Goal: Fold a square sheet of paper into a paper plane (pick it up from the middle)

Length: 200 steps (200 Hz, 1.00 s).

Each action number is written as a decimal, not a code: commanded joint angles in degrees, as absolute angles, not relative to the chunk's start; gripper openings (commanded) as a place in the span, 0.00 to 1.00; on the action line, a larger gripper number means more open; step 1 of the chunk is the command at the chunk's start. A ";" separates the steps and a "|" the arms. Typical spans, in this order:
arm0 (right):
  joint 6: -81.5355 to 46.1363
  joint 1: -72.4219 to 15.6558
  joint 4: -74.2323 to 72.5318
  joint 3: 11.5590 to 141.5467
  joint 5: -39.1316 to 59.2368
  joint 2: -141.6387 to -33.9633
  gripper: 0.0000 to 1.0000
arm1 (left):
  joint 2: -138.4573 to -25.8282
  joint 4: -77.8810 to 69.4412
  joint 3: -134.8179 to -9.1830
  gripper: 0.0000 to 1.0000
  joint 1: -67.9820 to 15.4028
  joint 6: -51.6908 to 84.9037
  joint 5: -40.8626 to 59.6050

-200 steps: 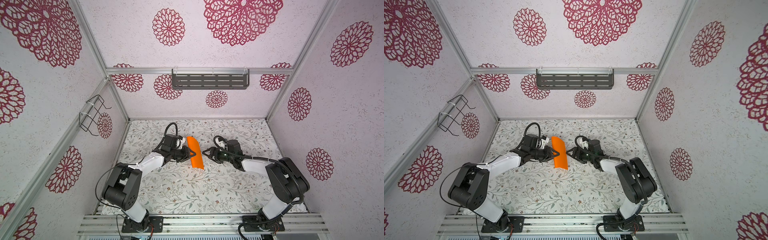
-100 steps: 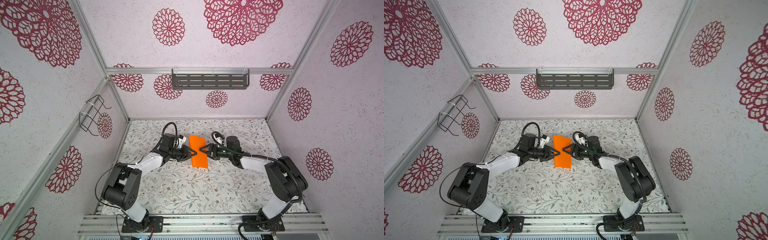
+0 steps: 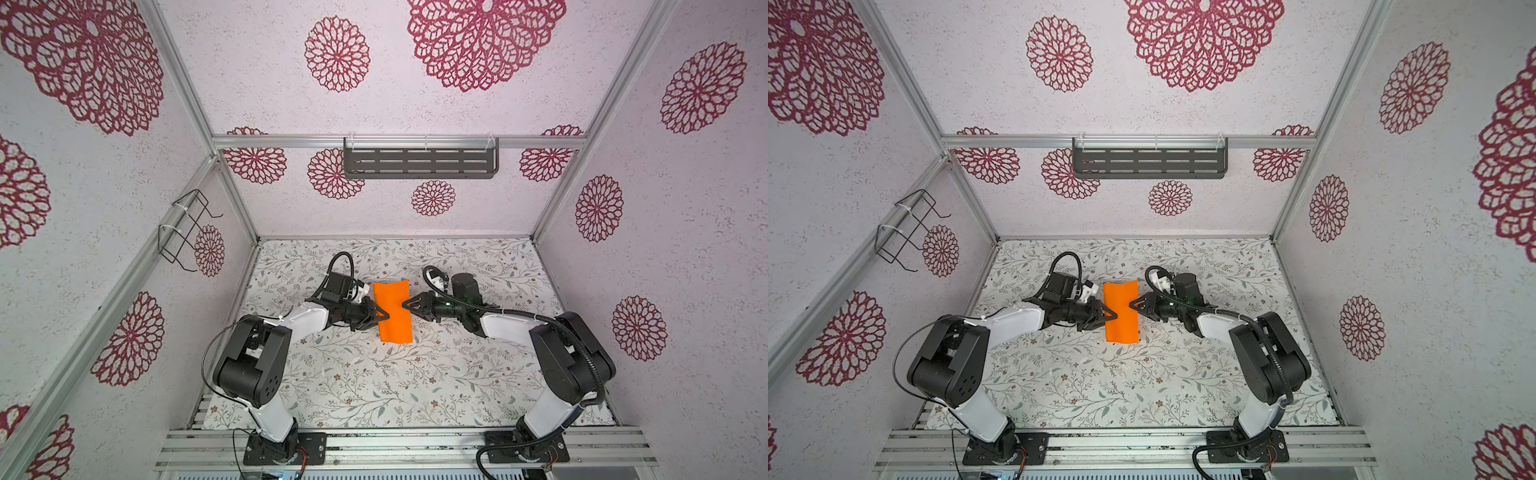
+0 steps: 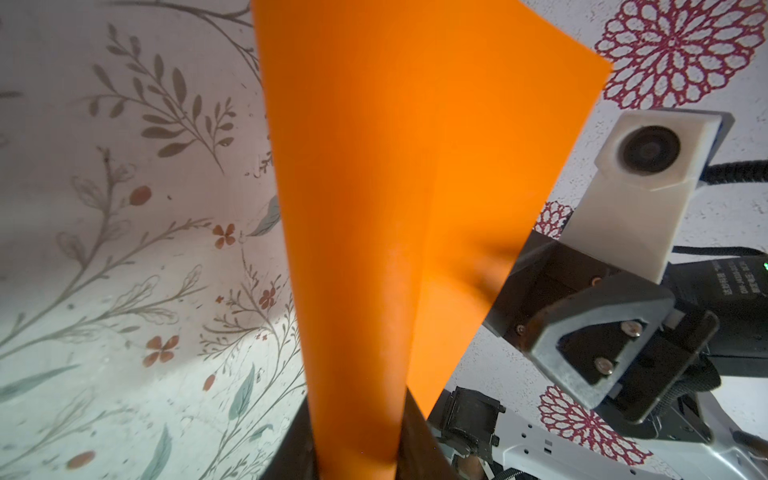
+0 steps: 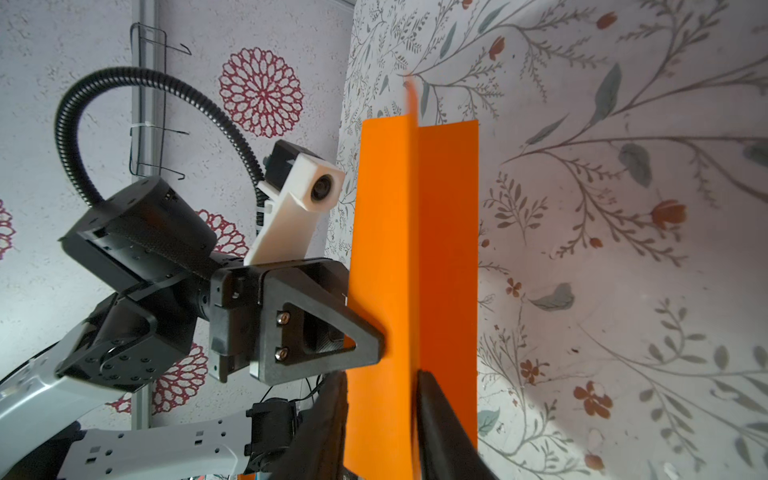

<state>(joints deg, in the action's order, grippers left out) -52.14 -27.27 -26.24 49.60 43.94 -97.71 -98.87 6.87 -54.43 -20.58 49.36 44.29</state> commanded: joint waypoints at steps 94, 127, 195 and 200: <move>-47.55 -30.72 -18.16 57.22 38.32 -104.84 0.03 | -97.44 15.27 -54.48 0.77 -17.03 47.05 31.55; -47.60 -32.32 -16.86 59.90 38.12 -106.12 0.03 | -92.03 14.22 -50.72 0.90 -14.19 48.34 26.64; -45.71 -34.26 -12.90 67.67 38.24 -113.94 0.04 | -93.24 14.06 -50.31 0.83 -14.45 47.72 26.92; -45.26 -34.28 -12.24 68.10 38.02 -114.33 0.04 | -93.60 14.32 -50.51 0.83 -14.70 47.60 26.85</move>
